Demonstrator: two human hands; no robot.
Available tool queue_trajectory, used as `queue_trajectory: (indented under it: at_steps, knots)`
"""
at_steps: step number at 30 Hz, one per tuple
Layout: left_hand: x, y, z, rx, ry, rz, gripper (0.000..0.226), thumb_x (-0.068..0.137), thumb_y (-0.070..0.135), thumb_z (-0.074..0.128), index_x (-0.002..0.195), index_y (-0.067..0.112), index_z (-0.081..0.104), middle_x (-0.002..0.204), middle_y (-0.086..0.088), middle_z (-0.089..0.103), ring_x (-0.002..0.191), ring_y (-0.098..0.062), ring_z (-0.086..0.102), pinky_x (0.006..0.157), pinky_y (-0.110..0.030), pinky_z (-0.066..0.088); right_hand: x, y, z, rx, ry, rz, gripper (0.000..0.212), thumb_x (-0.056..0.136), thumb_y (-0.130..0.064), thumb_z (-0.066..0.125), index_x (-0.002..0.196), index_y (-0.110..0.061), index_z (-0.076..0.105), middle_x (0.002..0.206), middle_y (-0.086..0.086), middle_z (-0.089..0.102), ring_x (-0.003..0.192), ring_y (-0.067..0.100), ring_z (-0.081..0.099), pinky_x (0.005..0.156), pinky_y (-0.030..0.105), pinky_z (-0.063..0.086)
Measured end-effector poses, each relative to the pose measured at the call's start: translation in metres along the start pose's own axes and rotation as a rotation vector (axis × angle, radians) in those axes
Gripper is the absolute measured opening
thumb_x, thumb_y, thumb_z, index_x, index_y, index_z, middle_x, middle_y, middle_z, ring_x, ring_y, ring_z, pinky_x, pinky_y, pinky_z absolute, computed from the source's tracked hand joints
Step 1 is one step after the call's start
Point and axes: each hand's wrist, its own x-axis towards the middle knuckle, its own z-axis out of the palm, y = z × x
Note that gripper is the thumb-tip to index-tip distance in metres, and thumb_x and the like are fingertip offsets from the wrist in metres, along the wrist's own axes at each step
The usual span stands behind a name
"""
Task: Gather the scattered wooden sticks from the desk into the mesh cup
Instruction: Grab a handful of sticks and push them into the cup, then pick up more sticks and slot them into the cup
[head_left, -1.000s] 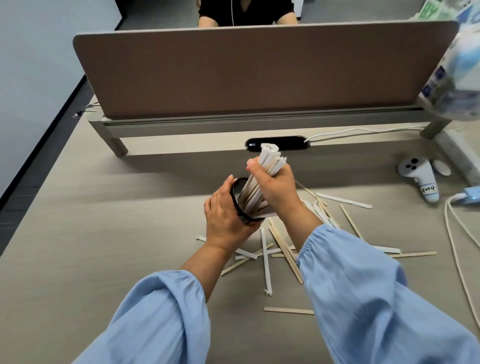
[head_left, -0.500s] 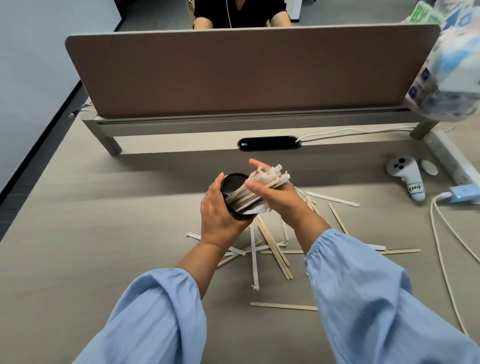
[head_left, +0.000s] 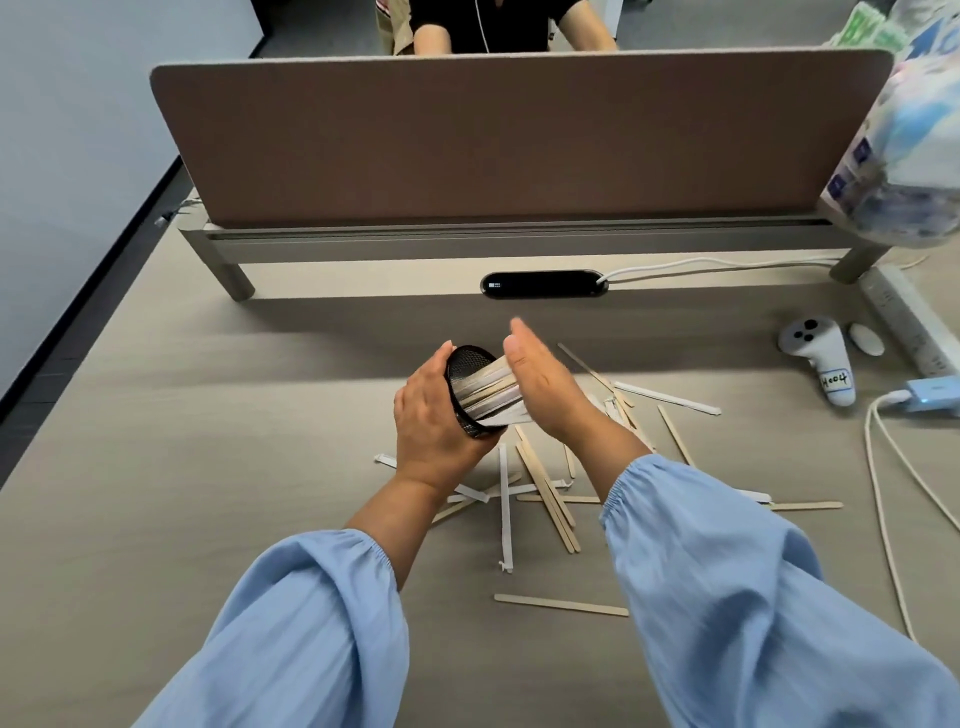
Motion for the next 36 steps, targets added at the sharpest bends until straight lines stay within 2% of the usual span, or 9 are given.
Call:
queue_trajectory:
  at_steps: [6, 9, 12, 15, 21, 25, 30, 33, 36]
  knots:
    - [-0.005, -0.006, -0.009, 0.034, -0.008, -0.022, 0.095, 0.053, 0.057, 0.062, 0.131, 0.009, 0.035, 0.122, -0.011, 0.055, 0.109, -0.031, 0.050, 0.092, -0.043, 0.033, -0.002, -0.002, 0.007, 0.209, -0.037, -0.031, 0.051, 0.102, -0.036, 0.018, 0.150, -0.020, 0.009, 0.159, -0.003, 0.013, 0.146, 0.008, 0.010, 0.119, 0.025, 0.007]
    - [-0.008, -0.021, -0.023, 0.035, 0.052, -0.111, 0.098, 0.052, 0.058, 0.062, 0.131, 0.006, 0.036, 0.123, -0.014, 0.054, 0.109, -0.031, 0.050, 0.093, -0.045, 0.033, 0.004, 0.007, 0.013, 0.296, 0.101, -0.018, 0.049, 0.102, -0.033, 0.018, 0.149, -0.020, 0.013, 0.156, 0.000, 0.024, 0.144, 0.012, 0.022, 0.115, 0.024, 0.015]
    - [-0.015, -0.039, -0.038, 0.057, 0.137, -0.208, 0.100, 0.050, 0.056, 0.064, 0.131, 0.003, 0.036, 0.123, -0.017, 0.053, 0.110, -0.033, 0.050, 0.093, -0.044, 0.034, 0.010, 0.026, 0.026, 0.014, 0.086, 0.127, 0.040, 0.098, -0.024, 0.040, 0.136, -0.012, 0.045, 0.135, 0.009, 0.055, 0.126, 0.022, 0.051, 0.108, 0.031, 0.038]
    - [-0.023, -0.053, -0.050, 0.063, 0.162, -0.275, 0.100, 0.049, 0.050, 0.070, 0.130, 0.002, 0.037, 0.123, -0.017, 0.053, 0.111, -0.034, 0.050, 0.093, -0.045, 0.034, 0.004, 0.041, 0.055, -0.313, -0.121, 0.164, 0.029, 0.089, -0.019, 0.060, 0.116, -0.011, 0.065, 0.116, 0.008, 0.069, 0.105, 0.021, 0.063, 0.098, 0.027, 0.046]
    - [-0.041, -0.068, -0.067, 0.063, 0.179, -0.305, 0.099, 0.050, 0.057, 0.064, 0.129, 0.005, 0.037, 0.121, -0.015, 0.055, 0.108, -0.033, 0.053, 0.092, -0.047, 0.036, -0.004, 0.049, 0.105, -0.568, -0.274, 0.123, 0.038, 0.080, -0.027, 0.070, 0.115, -0.015, 0.065, 0.118, 0.008, 0.066, 0.111, 0.026, 0.060, 0.092, 0.030, 0.045]
    - [-0.047, -0.074, -0.071, 0.060, 0.174, -0.299, 0.099, 0.050, 0.055, 0.066, 0.131, 0.007, 0.034, 0.123, -0.015, 0.054, 0.109, -0.031, 0.050, 0.093, -0.041, 0.033, -0.005, 0.052, 0.116, -0.723, -0.304, 0.067, 0.030, 0.081, -0.010, 0.059, 0.109, -0.018, 0.065, 0.119, 0.009, 0.064, 0.112, 0.030, 0.057, 0.089, 0.030, 0.045]
    - [-0.053, -0.076, -0.070, 0.056, 0.169, -0.286, 0.100, 0.049, 0.050, 0.072, 0.131, 0.007, 0.034, 0.123, -0.015, 0.053, 0.110, -0.030, 0.049, 0.093, -0.035, 0.029, -0.006, 0.052, 0.111, -0.691, -0.267, 0.031, 0.031, 0.083, 0.000, 0.045, 0.109, -0.011, 0.057, 0.119, 0.015, 0.052, 0.108, 0.035, 0.054, 0.087, 0.033, 0.042]
    - [-0.056, -0.073, -0.066, 0.033, 0.167, -0.285, 0.099, 0.051, 0.055, 0.066, 0.131, 0.008, 0.033, 0.123, -0.014, 0.053, 0.110, -0.030, 0.049, 0.094, -0.036, 0.030, -0.009, 0.050, 0.093, -0.673, -0.254, 0.021, 0.022, 0.084, -0.006, 0.046, 0.102, -0.012, 0.058, 0.114, 0.013, 0.052, 0.103, 0.035, 0.055, 0.085, 0.033, 0.042]
    - [-0.058, -0.066, -0.061, 0.014, 0.158, -0.277, 0.099, 0.051, 0.056, 0.066, 0.132, 0.008, 0.033, 0.124, -0.014, 0.053, 0.110, -0.030, 0.049, 0.095, -0.039, 0.032, -0.015, 0.054, 0.075, -0.781, -0.374, 0.007, 0.020, 0.080, -0.017, 0.057, 0.099, -0.017, 0.063, 0.109, 0.009, 0.059, 0.102, 0.031, 0.058, 0.082, 0.030, 0.043]
